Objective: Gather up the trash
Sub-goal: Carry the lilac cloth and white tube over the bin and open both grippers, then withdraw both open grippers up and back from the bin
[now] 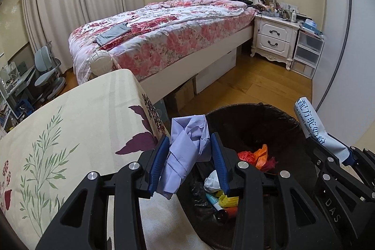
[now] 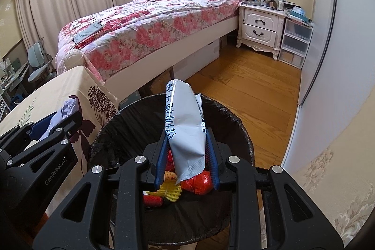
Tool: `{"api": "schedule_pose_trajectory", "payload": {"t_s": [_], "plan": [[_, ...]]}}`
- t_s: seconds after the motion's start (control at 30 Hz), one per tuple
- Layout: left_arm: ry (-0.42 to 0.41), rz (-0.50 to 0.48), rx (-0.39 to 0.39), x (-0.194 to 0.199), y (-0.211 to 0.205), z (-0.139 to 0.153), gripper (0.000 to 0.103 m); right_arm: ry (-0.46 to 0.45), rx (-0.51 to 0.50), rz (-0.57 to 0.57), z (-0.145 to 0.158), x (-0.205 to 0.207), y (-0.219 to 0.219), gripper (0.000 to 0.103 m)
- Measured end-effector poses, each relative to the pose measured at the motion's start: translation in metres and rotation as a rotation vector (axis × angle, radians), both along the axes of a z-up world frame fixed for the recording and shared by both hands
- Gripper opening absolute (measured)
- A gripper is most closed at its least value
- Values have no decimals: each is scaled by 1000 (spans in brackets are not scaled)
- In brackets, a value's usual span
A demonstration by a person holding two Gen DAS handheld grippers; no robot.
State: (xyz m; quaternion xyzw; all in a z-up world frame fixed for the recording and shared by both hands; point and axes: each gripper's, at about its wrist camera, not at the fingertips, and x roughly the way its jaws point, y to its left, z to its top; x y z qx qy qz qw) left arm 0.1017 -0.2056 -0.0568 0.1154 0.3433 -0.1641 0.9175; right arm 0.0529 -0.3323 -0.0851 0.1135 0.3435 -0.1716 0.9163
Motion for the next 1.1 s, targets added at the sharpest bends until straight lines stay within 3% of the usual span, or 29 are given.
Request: {"api": "schedule_pose_trajectory", "payload": {"t_s": [0.13, 0.23, 0.37, 0.47, 0.63, 1.1], "plan": [[-15, 9, -4, 0, 2, 1, 70, -4, -5, -14, -1, 0, -2, 37], [-22, 17, 0, 0, 3, 2, 74, -10, -12, -28, -1, -1, -3, 48], [-39, 38, 3, 1, 8, 3, 78, -12, -37, -34, 1, -2, -1, 59], [-46, 49, 1, 1, 12, 5, 81, -17, -50, -39, 4, -4, 0, 62], [-50, 61, -14, 1, 19, 11, 83, -34, -84, -53, 12, -8, 1, 79], [-69, 75, -43, -12, 40, 26, 87, -39, -90, -59, 24, -18, 9, 95]]}}
